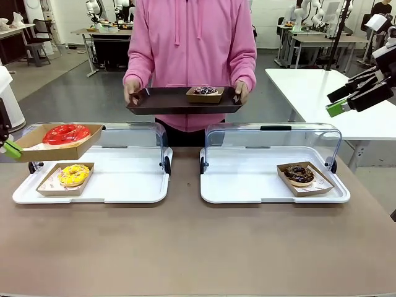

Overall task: Provide the desired donut to the person.
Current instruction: Place the picked Paper togo box onto the Handle tray extended by the person.

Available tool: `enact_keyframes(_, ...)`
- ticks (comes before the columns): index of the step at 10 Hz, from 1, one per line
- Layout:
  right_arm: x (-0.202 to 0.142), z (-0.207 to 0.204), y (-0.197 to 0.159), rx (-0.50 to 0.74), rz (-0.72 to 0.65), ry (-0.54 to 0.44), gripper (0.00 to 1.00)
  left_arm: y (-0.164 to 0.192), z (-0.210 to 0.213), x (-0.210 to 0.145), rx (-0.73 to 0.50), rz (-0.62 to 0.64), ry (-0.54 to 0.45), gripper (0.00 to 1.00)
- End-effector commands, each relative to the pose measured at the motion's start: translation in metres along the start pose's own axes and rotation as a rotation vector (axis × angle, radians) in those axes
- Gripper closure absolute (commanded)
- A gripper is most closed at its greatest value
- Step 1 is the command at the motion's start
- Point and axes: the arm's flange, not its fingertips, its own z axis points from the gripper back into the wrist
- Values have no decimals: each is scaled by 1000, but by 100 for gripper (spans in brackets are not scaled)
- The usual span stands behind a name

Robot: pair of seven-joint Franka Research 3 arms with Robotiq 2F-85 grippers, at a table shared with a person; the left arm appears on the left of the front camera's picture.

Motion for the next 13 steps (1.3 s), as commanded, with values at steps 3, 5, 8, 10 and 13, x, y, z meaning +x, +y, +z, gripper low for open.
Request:
enact_keyframes(3, -1, -1, -1, 1, 12, -1, 0, 0, 1, 0, 6, 17, 16, 100)
enact_keyframes(5, -1, -1, -1, 1, 12, -1, 0, 0, 1, 0, 6, 17, 16, 100)
enact_keyframes(8, -1, -1, -1, 1, 12, -1, 0, 0, 1, 0, 6, 17, 16, 100)
enact_keyframes(10, -1, -1, -1, 1, 12, -1, 0, 0, 1, 0, 6, 17, 16, 100)
enact_keyframes(13, -1, -1, -1, 1, 12, -1, 0, 0, 1, 0, 6, 17, 16, 100)
